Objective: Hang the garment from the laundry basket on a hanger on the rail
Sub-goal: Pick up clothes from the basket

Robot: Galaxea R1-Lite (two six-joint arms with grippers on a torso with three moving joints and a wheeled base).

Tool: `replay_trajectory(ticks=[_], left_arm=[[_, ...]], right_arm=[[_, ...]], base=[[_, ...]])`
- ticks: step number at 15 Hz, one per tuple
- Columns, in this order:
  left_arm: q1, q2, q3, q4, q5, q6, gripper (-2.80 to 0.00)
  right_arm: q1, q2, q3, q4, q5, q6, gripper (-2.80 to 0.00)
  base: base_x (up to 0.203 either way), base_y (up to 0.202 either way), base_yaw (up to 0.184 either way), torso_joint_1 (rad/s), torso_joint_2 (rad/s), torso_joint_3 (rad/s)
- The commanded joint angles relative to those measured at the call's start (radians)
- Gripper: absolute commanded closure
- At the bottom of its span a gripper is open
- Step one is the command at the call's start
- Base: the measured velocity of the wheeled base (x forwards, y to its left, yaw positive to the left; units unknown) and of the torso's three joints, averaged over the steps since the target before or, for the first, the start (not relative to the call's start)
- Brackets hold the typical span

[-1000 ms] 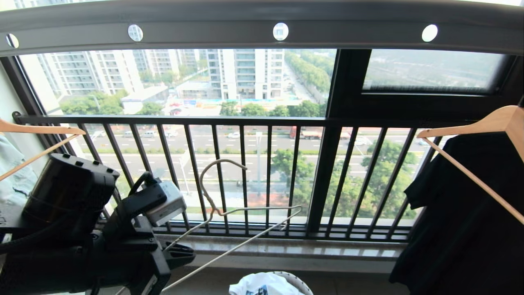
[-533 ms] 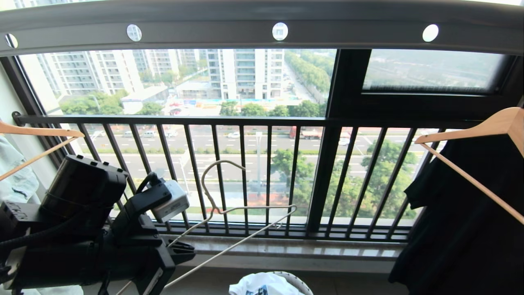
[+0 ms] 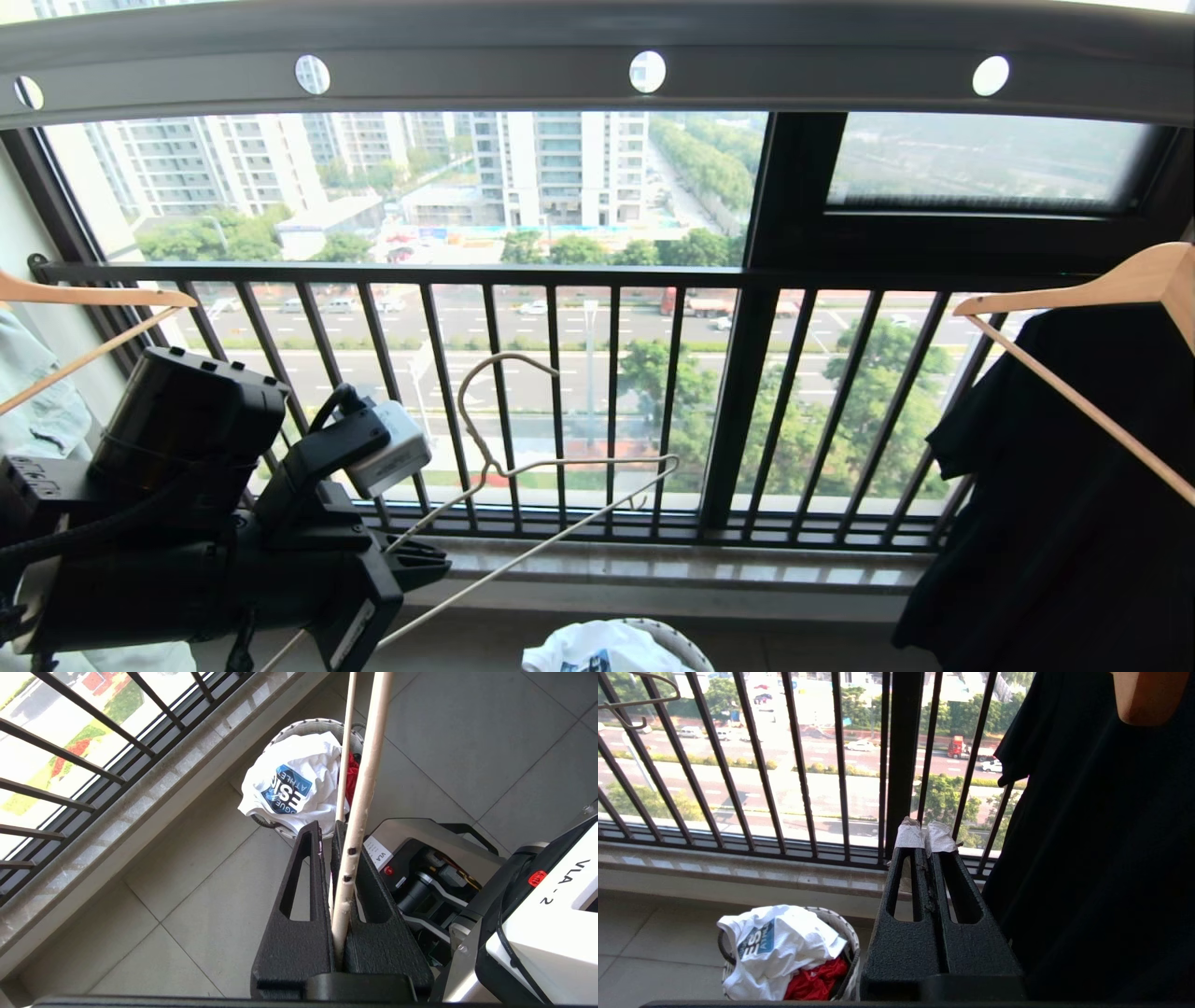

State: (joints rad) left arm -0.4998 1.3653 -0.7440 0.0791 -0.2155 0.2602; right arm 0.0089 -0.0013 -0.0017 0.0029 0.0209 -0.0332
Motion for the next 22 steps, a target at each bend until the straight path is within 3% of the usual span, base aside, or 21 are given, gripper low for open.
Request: replay_trajectory(ticks=[1, 13, 22], left_arm=[[0.000, 0.000, 0.000, 0.001, -0.002, 0.001, 0.00], [0.000, 0.000, 0.000, 0.001, -0.004, 0.002, 0.00], [0.000, 0.003, 0.000, 0.001, -0.004, 0.002, 0.00]], right_arm=[[0.000, 0.001, 0.000, 0.000, 0.001, -0.001, 0.00], [0.000, 0.001, 0.000, 0.000, 0.001, 0.001, 0.00], [0.000, 0.001, 0.000, 0.000, 0.001, 0.001, 0.00]], base=[[0.000, 0.000, 0.000, 0.000, 0.00, 0.000], [0.000, 0.000, 0.000, 0.000, 0.00, 0.000], [0.000, 0.000, 0.000, -0.076, 0.17, 0.090]])
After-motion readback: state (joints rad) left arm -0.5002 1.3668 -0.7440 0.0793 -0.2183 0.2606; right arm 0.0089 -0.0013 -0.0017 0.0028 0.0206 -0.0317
